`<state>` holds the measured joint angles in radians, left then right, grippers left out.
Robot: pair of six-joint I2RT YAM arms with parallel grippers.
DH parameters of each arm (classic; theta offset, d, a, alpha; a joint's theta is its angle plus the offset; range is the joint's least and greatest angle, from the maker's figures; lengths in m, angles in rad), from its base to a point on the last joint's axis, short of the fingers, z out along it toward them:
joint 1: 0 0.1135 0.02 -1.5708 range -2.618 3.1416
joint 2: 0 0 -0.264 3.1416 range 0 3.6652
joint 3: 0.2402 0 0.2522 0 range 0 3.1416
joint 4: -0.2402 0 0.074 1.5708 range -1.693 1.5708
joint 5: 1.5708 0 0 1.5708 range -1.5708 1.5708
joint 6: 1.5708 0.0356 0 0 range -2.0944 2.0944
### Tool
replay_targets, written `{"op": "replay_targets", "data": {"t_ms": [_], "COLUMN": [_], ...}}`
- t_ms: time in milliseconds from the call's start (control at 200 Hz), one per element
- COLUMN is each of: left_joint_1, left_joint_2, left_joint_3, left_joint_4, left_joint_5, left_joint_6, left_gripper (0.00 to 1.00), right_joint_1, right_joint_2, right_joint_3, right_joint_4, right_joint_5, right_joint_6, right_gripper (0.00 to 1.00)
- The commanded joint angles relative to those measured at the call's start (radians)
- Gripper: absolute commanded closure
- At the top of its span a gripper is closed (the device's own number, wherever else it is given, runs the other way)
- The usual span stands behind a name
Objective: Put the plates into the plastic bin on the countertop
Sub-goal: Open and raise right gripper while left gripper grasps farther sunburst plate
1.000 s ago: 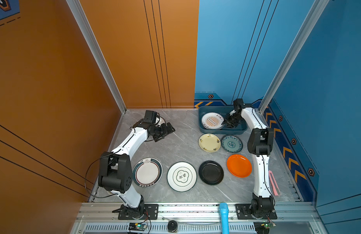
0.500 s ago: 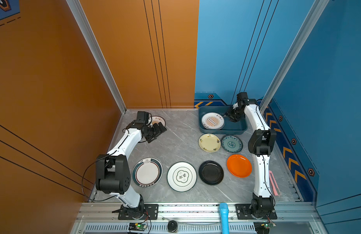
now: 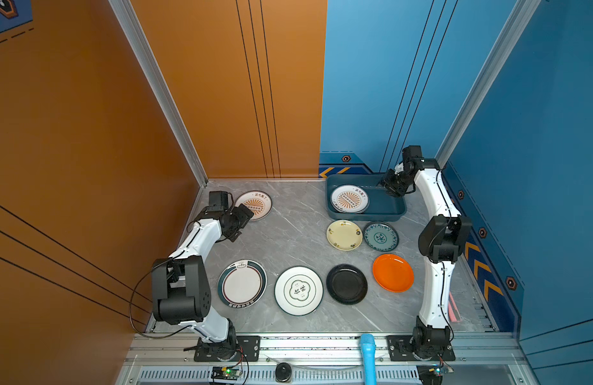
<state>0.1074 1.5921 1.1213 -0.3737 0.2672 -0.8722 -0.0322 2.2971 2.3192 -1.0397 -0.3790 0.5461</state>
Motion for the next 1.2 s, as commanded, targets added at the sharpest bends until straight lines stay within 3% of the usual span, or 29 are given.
{"op": "replay_targets", "data": {"t_ms": [0, 300, 596, 626, 861, 1196], "left_joint_1": [0.017, 0.034, 0.035, 0.036, 0.037, 0.051], "left_joint_2": [0.036, 0.152, 0.324, 0.338, 0.419, 0.485], "left_joint_3": [-0.015, -0.033, 0.067, 0.074, 0.119, 0.13], "left_joint_4": [0.077, 0.24, 0.283, 0.285, 0.291, 0.353], "left_joint_5": [-0.035, -0.042, 0.001, 0.005, 0.021, 0.042], "left_joint_6": [-0.035, -0.056, -0.034, -0.033, -0.033, -0.081], "left_gripper": [0.08, 0.09, 0.13, 0.18, 0.28, 0.52], "right_joint_1": [-0.002, -0.007, -0.012, -0.012, -0.012, -0.014], "right_joint_2": [-0.047, -0.068, -0.088, -0.09, -0.09, -0.087], "right_joint_3": [-0.049, -0.076, -0.114, -0.116, -0.126, -0.127], "right_joint_4": [0.024, 0.026, 0.026, 0.026, 0.026, 0.026], "right_joint_5": [0.017, 0.004, 0.001, 0.003, 0.007, 0.01], "right_joint_6": [-0.018, -0.021, -0.028, -0.028, -0.025, -0.018], "right_gripper": [0.47, 0.47, 0.47, 0.47, 0.47, 0.47]}}
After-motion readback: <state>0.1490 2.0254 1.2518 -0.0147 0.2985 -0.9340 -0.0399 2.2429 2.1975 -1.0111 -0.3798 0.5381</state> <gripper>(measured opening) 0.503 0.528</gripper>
